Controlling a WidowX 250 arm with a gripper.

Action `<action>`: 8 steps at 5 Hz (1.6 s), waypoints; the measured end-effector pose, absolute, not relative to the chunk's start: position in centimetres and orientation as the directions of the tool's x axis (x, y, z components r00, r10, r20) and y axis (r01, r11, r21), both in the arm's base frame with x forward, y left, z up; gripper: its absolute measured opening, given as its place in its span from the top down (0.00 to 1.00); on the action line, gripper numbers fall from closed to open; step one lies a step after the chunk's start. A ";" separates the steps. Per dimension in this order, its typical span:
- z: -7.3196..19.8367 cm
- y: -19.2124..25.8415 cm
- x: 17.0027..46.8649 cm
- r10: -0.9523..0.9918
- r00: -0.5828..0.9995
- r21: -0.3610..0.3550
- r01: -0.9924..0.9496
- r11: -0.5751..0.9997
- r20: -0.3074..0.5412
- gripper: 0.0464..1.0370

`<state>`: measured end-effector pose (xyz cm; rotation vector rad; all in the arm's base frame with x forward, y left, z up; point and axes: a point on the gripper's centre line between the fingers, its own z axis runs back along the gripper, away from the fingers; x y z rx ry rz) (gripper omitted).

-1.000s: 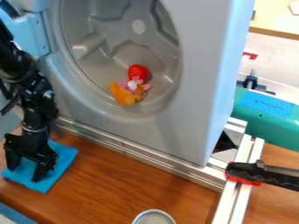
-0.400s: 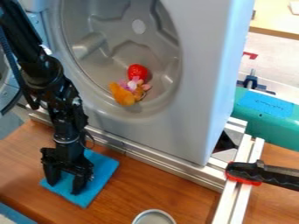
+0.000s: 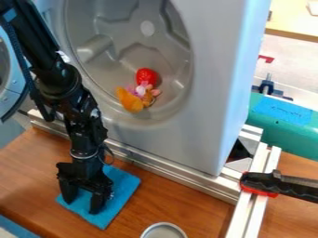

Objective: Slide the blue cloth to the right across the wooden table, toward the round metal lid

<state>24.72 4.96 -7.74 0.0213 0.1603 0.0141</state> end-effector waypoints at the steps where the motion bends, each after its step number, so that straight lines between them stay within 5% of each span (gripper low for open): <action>1: -7.5 4.1 23.9 0.034 0.985 -0.013 -0.037 0.999 -0.171 0.04; 2: -7.1 3.6 23.0 0.046 0.981 -0.033 -0.053 0.998 -0.191 0.04; 5: -2.3 5.3 21.6 0.000 0.996 0.062 0.006 0.998 -0.090 0.04; 8: -1.7 4.8 20.9 -0.117 0.990 -0.043 0.113 0.993 -0.084 0.04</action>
